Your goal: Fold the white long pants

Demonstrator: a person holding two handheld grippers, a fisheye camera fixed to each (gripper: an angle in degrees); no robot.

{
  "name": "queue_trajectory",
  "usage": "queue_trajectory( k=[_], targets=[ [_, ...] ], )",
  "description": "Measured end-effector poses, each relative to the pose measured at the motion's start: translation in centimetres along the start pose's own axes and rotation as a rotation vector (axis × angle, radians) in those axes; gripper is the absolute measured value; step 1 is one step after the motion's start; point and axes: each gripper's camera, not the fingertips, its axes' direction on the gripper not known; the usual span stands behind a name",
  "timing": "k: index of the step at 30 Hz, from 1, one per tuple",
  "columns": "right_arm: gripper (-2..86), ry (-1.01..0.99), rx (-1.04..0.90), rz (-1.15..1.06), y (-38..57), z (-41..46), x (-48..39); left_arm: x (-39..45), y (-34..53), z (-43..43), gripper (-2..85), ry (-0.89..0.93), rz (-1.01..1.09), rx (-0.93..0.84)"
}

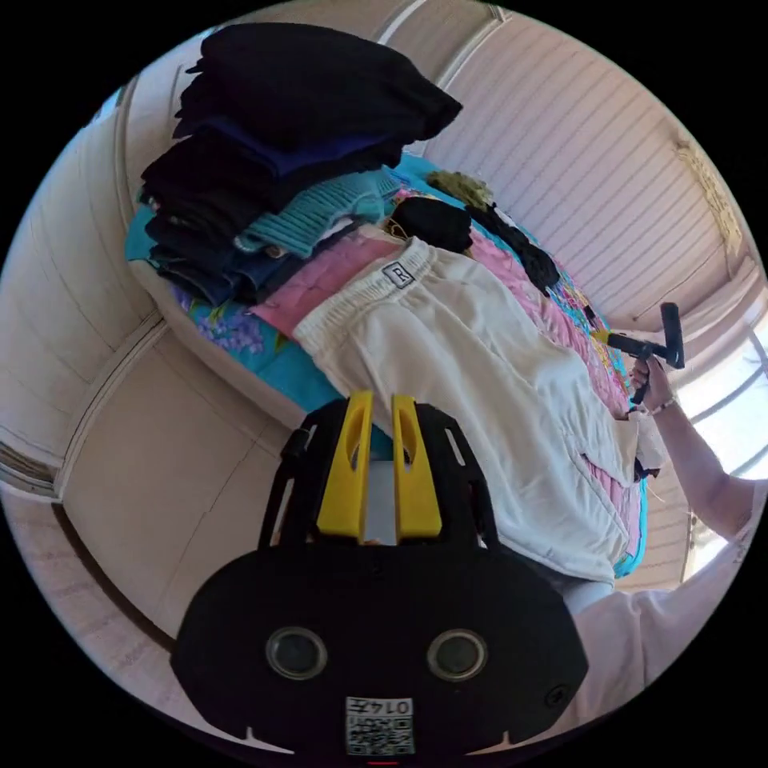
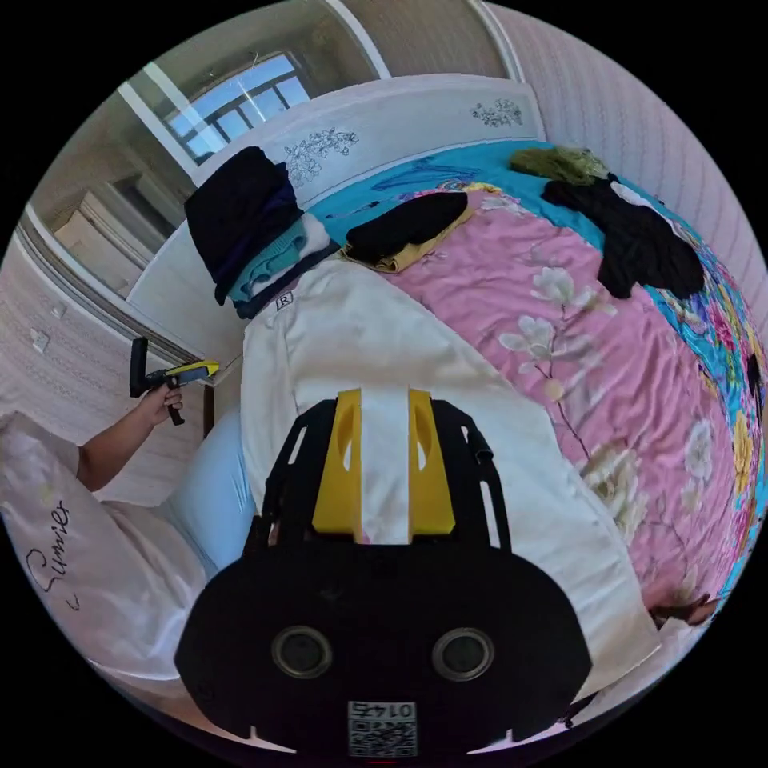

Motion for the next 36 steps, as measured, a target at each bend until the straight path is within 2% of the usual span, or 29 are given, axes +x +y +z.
queue_trajectory(
  k=[4, 7, 10, 12, 15, 18, 22, 24, 27, 30, 32, 36],
  targets=[
    [16.3, 0.043, -0.105, -0.077, -13.5, 6.4, -2.1, -3.5, -0.9, 1.7, 10.1, 0.147, -0.173, 0.004],
    [19.4, 0.029, -0.15, -0.068, -19.4, 10.8, -2.5, -4.8, -0.8, 3.0, 11.7, 0.205, -0.247, 0.057],
    [18.5, -0.002, -0.274, -0.025, -22.0, 15.8, -2.1, -5.1, -0.8, 4.9, 10.5, 0.142, -0.222, 0.01],
    [16.9, -0.027, -0.337, 0.026, -22.0, 18.1, -1.5, -6.0, -0.4, 5.6, 8.1, 0.173, -0.249, 0.012],
    [10.2, -0.06, -0.279, 0.054, -22.1, 17.2, -1.5, -5.8, -0.3, 4.7, 4.1, 0.184, -0.227, 0.025],
    [4.6, -0.082, -0.143, -0.065, -22.3, 13.8, -2.5, -3.1, -0.6, 2.1, 2.2, 0.139, -0.096, 0.118],
    [3.6, -0.073, 0.009, -0.167, -25.4, 8.1, -3.5, -0.2, -1.6, -1.1, 1.6, 0.14, -0.047, 0.287],
    [4.0, -0.03, 0.054, -0.231, -26.6, 6.6, -4.5, 1.4, -2.5, -2.0, 2.5, 0.077, 0.022, 0.376],
    [6.1, 0.065, 0.055, -0.205, -28.3, 7.4, -4.9, 1.7, -3.8, 0.4, 4.3, -0.05, 0.038, 0.331],
    [9.6, 0.096, -0.13, -0.083, -27.4, 12.0, -3.3, -0.4, -4.2, 5.8, 5.6, -0.037, -0.038, 0.079],
    [10.5, 0.037, -0.142, -0.026, -24.5, 13.2, -2.5, -0.4, -3.4, 5.7, 5.8, -0.018, -0.013, 0.082],
    [10.1, -0.061, 0.007, 0.022, -12.0, 10.6, -0.9, 2.1, -1.1, 3.2, 4.5, -0.05, 0.096, 0.099]
  ],
)
